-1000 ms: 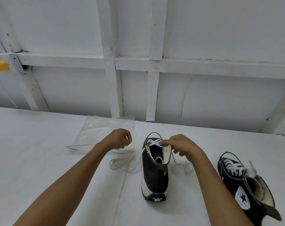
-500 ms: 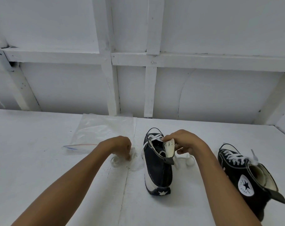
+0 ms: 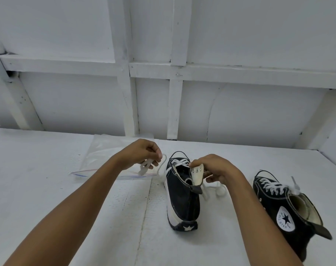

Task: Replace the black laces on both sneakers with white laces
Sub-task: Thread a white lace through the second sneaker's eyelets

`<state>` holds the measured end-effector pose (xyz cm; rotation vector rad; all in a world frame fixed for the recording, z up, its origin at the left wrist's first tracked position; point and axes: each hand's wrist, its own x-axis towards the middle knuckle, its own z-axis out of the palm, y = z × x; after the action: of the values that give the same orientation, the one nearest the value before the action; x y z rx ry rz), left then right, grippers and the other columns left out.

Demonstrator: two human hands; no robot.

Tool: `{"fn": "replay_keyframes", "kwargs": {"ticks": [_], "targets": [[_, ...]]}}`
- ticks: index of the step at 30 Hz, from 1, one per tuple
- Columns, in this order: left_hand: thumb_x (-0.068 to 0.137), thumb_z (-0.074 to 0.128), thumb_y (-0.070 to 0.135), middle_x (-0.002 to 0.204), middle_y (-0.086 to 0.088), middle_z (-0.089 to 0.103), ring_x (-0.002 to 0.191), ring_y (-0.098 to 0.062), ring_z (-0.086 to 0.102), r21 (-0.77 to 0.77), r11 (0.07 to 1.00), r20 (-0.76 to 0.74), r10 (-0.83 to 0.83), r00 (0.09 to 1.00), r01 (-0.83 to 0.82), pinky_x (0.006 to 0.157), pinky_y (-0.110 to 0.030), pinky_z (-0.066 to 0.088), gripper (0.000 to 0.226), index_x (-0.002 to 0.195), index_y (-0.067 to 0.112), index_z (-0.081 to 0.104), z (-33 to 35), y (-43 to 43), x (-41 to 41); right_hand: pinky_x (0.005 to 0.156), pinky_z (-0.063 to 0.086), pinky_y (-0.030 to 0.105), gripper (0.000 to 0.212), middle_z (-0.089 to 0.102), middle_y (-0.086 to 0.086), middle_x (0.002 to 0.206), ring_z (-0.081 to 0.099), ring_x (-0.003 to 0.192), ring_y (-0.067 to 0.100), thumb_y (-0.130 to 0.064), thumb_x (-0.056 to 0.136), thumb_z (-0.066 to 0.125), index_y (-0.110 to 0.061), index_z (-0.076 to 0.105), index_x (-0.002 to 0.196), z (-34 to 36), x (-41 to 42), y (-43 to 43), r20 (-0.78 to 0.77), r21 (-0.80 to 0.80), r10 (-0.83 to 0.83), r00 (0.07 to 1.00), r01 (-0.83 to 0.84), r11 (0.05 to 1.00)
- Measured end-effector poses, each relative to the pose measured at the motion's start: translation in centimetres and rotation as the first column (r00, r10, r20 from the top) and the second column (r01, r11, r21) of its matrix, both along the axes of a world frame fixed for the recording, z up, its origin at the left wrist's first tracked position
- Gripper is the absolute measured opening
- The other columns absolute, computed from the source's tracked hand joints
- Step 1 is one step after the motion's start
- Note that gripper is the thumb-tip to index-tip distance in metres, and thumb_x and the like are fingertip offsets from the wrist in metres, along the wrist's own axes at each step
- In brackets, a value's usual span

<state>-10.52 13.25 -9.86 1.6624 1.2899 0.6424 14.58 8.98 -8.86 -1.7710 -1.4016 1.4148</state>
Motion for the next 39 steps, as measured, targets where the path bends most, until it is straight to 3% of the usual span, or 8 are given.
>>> {"fn": "replay_keyframes", "kwargs": {"ticks": [6, 9, 13, 16, 19, 26, 35, 39], "targets": [[0.093, 0.056, -0.003, 0.097, -0.011, 0.076, 0.079, -0.022, 0.072, -0.064, 0.998, -0.024, 0.004, 1.0, -0.006, 0.066, -0.031, 0.058, 0.021, 0.102, 0.003, 0.074, -0.7, -0.1, -1.0, 0.05, 0.035, 0.024, 0.017, 0.06, 0.005, 0.065, 0.055, 0.051, 0.015, -0.018, 0.082, 0.07, -0.01, 0.064, 0.069, 0.0, 0.1, 0.3, 0.024, 0.0, 0.017, 1.0, -0.017, 1.0], [0.088, 0.068, -0.002, 0.087, -0.009, 0.076, 0.07, -0.016, 0.069, 0.038, 0.999, -0.141, -0.002, 0.99, 0.007, 0.066, -0.026, 0.058, 0.019, 0.1, 0.011, 0.076, -0.1, 0.2, -1.0, 0.05, 0.034, 0.022, 0.016, 0.059, 0.003, 0.061, 0.054, 0.048, 0.013, -0.018, 0.081, 0.071, -0.011, 0.064, 0.068, 0.0, 0.1, 0.4, 0.018, 0.0, 0.016, 1.0, -0.016, 1.0], [0.082, 0.073, -0.003, 0.081, -0.004, 0.076, 0.061, -0.012, 0.068, 0.137, 0.99, -0.291, 0.007, 0.957, 0.034, 0.061, -0.024, 0.057, 0.041, 0.113, 0.021, 0.063, 0.5, 0.7, -0.4, 0.048, 0.035, 0.022, 0.013, 0.061, 0.005, 0.067, 0.055, 0.05, 0.014, -0.019, 0.079, 0.073, -0.009, 0.066, 0.074, 0.1, 0.3, 0.3, 0.022, -0.005, 0.022, 1.0, -0.021, 1.0], [0.084, 0.074, 0.004, 0.082, -0.003, 0.075, 0.07, -0.019, 0.071, 0.243, 0.97, -0.338, 0.085, 0.937, 0.0, 0.071, -0.036, 0.061, 0.029, 0.109, 0.013, 0.064, 0.7, 1.1, 0.4, 0.047, 0.034, 0.021, 0.012, 0.061, 0.006, 0.067, 0.054, 0.05, 0.014, -0.018, 0.079, 0.073, -0.008, 0.067, 0.078, 0.2, 0.4, 0.2, 0.018, -0.009, 0.018, 1.0, -0.018, 1.0], [0.087, 0.072, 0.006, 0.075, -0.003, 0.073, 0.068, -0.017, 0.069, 0.297, 0.955, -0.282, 0.073, 0.957, 0.015, 0.067, -0.03, 0.058, 0.01, 0.094, 0.012, 0.072, 1.2, 1.0, 1.5, 0.045, 0.032, 0.021, 0.013, 0.053, 0.004, 0.057, 0.048, 0.041, 0.012, -0.015, 0.08, 0.073, -0.005, 0.063, 0.08, 0.5, 0.5, 0.1, -0.015, -0.019, 0.013, 1.0, -0.014, 1.0], [0.085, 0.075, 0.013, 0.072, 0.01, 0.073, 0.064, -0.001, 0.063, 0.186, 0.942, -0.312, -0.214, 0.926, 0.28, 0.061, -0.013, 0.046, 0.005, 0.088, 0.016, 0.078, 2.1, -0.2, 5.6, 0.07, 0.053, 0.03, 0.012, 0.059, 0.003, 0.044, 0.054, 0.034, 0.009, -0.005, 0.084, 0.071, 0.001, 0.064, 0.078, 0.9, 0.8, -0.2, -0.072, -0.031, -0.029, 0.997, 0.027, 0.999], [0.08, 0.078, 0.007, 0.074, 0.013, 0.07, 0.061, 0.007, 0.062, 0.149, 0.929, -0.363, -0.269, 0.892, 0.34, 0.055, -0.006, 0.042, 0.012, 0.085, 0.016, 0.072, 2.2, -0.4, 7.9, 0.065, 0.058, 0.028, 0.011, 0.064, 0.006, 0.052, 0.063, 0.044, 0.014, -0.007, 0.082, 0.074, 0.002, 0.067, 0.08, 0.5, 1.0, 0.3, -0.072, -0.032, -0.042, 0.997, 0.039, 0.999], [0.079, 0.079, 0.009, 0.072, 0.013, 0.069, 0.059, 0.006, 0.06, 0.157, 0.927, -0.405, -0.254, 0.878, 0.341, 0.055, -0.009, 0.044, 0.015, 0.08, 0.021, 0.069, 2.0, -0.3, 8.0, 0.069, 0.059, 0.031, 0.012, 0.065, 0.015, 0.07, 0.068, 0.055, 0.02, -0.008, 0.08, 0.075, 0.002, 0.068, 0.079, 0.2, 1.1, 0.4, -0.097, -0.031, -0.048, 0.994, 0.045, 0.999]]}}
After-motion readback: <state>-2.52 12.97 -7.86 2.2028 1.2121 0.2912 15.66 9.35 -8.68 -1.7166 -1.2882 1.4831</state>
